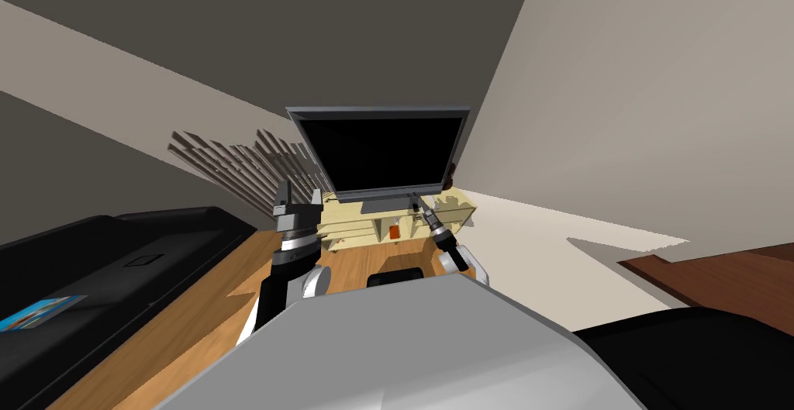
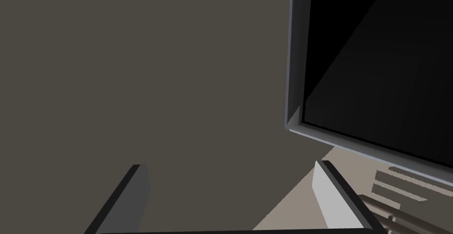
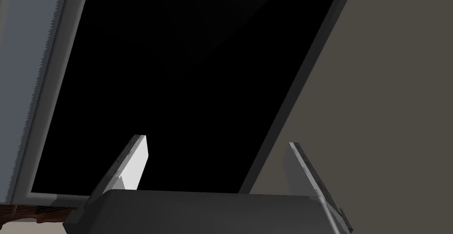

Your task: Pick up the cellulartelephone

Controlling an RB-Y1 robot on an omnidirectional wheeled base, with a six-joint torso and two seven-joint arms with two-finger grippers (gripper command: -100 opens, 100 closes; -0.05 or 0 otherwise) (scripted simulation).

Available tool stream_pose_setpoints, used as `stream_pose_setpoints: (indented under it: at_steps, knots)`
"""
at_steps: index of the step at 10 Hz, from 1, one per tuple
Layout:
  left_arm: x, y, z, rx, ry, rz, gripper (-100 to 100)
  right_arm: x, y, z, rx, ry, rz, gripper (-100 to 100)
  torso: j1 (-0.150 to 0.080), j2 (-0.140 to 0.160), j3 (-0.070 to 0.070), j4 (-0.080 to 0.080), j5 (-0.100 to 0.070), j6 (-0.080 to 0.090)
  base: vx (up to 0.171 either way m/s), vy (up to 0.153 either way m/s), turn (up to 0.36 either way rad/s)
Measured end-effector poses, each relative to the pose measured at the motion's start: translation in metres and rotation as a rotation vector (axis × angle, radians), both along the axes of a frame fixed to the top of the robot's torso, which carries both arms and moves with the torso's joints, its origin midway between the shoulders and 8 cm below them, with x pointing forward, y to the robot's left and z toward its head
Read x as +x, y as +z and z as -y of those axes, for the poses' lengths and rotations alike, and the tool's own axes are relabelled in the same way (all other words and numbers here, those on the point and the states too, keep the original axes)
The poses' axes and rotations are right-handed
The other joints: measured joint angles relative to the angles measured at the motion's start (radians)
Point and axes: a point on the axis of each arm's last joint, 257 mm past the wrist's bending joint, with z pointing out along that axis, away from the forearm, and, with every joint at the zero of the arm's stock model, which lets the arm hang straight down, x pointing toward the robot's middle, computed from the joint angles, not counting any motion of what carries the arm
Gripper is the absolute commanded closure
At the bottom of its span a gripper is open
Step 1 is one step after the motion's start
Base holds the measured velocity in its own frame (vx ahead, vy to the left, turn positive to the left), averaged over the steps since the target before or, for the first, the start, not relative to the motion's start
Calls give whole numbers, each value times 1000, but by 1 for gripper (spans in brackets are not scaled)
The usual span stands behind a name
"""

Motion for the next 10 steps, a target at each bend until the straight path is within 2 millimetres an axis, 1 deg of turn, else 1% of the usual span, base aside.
stream_pose_setpoints:
  at_steps: [1,3,5,10]
  knots:
    - [0,0,0,0,0,0,0,4,-9,-5,-30,11,-20,-100,0,0,0,0,0,0,-46,11,17]
    - [0,0,0,0,0,0,0,9,-37,-7,-83,23,-70,-100,0,0,0,0,0,0,-45,21,21]
    - [0,0,0,0,0,0,0,7,-69,-12,-136,35,-127,-100,1,0,0,0,0,0,-42,27,33]
    - [0,0,0,0,0,0,0,2,-137,-8,-275,62,-258,-100,1,-2,-1,0,0,0,-18,28,28]
